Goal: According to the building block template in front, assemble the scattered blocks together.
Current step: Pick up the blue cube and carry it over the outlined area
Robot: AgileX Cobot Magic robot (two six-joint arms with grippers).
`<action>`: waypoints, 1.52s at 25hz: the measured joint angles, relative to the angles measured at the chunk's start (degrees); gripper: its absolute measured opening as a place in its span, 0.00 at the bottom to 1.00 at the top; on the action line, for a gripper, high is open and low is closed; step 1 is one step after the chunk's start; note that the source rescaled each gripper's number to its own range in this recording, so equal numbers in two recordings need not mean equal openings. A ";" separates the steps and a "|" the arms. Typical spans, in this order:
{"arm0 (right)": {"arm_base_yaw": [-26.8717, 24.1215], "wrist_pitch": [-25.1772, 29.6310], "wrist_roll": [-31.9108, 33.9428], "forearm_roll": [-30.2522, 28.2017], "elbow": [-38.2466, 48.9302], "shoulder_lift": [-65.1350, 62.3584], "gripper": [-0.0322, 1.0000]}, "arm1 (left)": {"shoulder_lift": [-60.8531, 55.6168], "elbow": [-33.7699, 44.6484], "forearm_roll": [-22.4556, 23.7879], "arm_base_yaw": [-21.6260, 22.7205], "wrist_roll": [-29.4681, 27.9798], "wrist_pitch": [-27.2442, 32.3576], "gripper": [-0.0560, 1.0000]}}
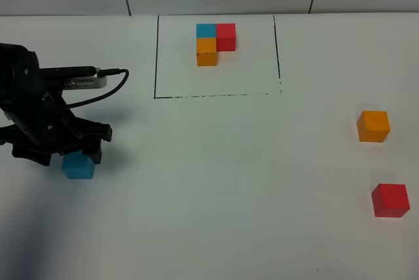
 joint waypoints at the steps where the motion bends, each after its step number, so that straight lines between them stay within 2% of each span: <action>1: 0.00 0.00 0.00 0.00 0.00 0.00 0.73 | 0.25 0.00 0.21 0.00 -0.26 -0.17 0.77; 7: 0.00 0.00 0.00 0.00 0.00 0.00 0.73 | 2.36 0.00 0.91 0.00 -1.63 -1.33 0.75; 10: 0.00 0.00 0.00 0.00 0.00 0.00 0.73 | 2.63 0.00 0.91 0.00 -2.26 -1.94 0.70; 13: 0.00 0.00 0.00 0.00 0.00 0.00 0.73 | 2.63 0.00 0.91 0.00 -2.50 -2.18 0.53; 18: 0.00 0.00 0.00 0.00 0.00 0.00 0.73 | 2.63 0.00 0.91 0.00 -2.68 -2.24 0.08; 19: 0.00 0.00 0.00 0.00 0.00 0.00 0.73 | 2.63 0.00 0.91 0.00 -2.68 -2.24 0.05; 26: 0.00 0.00 0.00 0.00 0.00 0.00 0.73 | 2.63 -1.37 0.70 0.00 -2.43 -2.29 0.05; 32: 0.00 0.00 0.00 0.00 0.00 0.00 0.73 | 2.67 -11.68 -4.13 -0.21 2.14 4.19 0.05; 38: 0.00 0.00 0.00 -0.02 0.00 0.00 0.73 | 2.67 -21.35 -4.84 -3.25 0.59 6.60 0.05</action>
